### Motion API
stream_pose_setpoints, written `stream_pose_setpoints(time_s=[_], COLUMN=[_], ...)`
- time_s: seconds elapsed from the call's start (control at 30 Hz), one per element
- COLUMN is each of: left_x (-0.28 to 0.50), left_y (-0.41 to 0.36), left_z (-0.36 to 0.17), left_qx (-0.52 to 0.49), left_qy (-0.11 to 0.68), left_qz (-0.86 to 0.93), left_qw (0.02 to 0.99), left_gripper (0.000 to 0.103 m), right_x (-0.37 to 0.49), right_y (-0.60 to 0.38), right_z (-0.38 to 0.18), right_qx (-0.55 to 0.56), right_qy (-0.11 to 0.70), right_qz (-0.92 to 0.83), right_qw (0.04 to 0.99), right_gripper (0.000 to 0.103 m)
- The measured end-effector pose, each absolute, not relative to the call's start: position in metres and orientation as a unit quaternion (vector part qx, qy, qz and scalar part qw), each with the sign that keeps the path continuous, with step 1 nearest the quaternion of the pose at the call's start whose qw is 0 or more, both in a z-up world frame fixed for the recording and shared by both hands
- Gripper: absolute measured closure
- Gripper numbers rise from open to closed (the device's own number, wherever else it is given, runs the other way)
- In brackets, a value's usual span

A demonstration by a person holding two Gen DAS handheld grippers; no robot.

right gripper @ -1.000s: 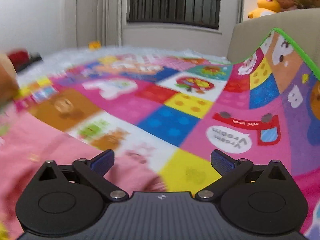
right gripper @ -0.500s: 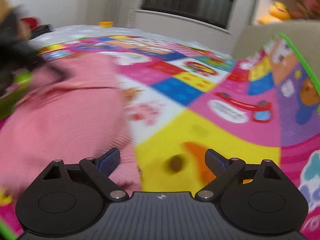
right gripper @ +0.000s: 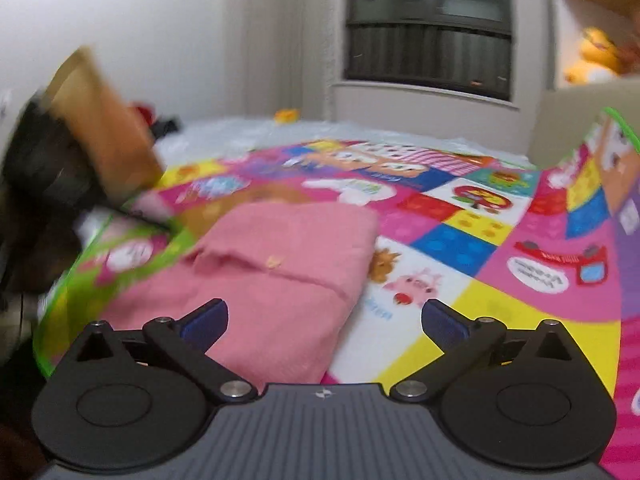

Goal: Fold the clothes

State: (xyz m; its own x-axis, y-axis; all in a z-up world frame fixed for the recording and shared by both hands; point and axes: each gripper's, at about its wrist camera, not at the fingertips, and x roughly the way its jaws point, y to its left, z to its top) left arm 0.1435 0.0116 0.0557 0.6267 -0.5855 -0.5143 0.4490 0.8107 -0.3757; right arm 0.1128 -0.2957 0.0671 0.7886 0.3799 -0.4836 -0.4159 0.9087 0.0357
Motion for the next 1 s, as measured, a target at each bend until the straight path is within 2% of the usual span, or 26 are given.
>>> stream_pose_setpoints(time_s=[0.1, 0.27, 0.4, 0.63, 0.73, 0.83, 1.0], left_x=[0.131, 0.123, 0.128, 0.166, 0.171, 0.157, 0.138], left_y=[0.001, -0.003, -0.003, -0.005, 0.013, 0.017, 0.027], left_z=[0.034, 0.015, 0.030, 0.019, 0.024, 0.033, 0.058], left_qx=[-0.068, -0.029, -0.033, 0.086, 0.043, 0.052, -0.029], left_qy=[0.334, 0.314, 0.300, 0.292, 0.299, 0.289, 0.263], left_qz=[-0.252, -0.205, -0.193, -0.114, -0.130, -0.173, -0.266], left_qw=[0.906, 0.926, 0.933, 0.946, 0.944, 0.940, 0.927], left_gripper=[0.009, 0.007, 0.008, 0.004, 0.004, 0.005, 0.004], right_x=[0.123, 0.115, 0.113, 0.104, 0.105, 0.110, 0.128], right_y=[-0.277, -0.276, -0.277, -0.274, -0.275, -0.280, -0.282], right_z=[0.037, 0.007, 0.005, 0.002, 0.007, 0.020, 0.057], right_qx=[-0.067, -0.017, -0.012, -0.011, -0.013, -0.012, -0.022], right_qy=[0.303, 0.322, 0.316, 0.299, 0.305, 0.316, 0.256], right_qz=[0.179, 0.138, 0.133, 0.116, 0.119, 0.139, 0.139], right_qw=[0.934, 0.937, 0.939, 0.947, 0.945, 0.938, 0.956], right_gripper=[0.000, 0.000, 0.000, 0.000, 0.000, 0.000, 0.000])
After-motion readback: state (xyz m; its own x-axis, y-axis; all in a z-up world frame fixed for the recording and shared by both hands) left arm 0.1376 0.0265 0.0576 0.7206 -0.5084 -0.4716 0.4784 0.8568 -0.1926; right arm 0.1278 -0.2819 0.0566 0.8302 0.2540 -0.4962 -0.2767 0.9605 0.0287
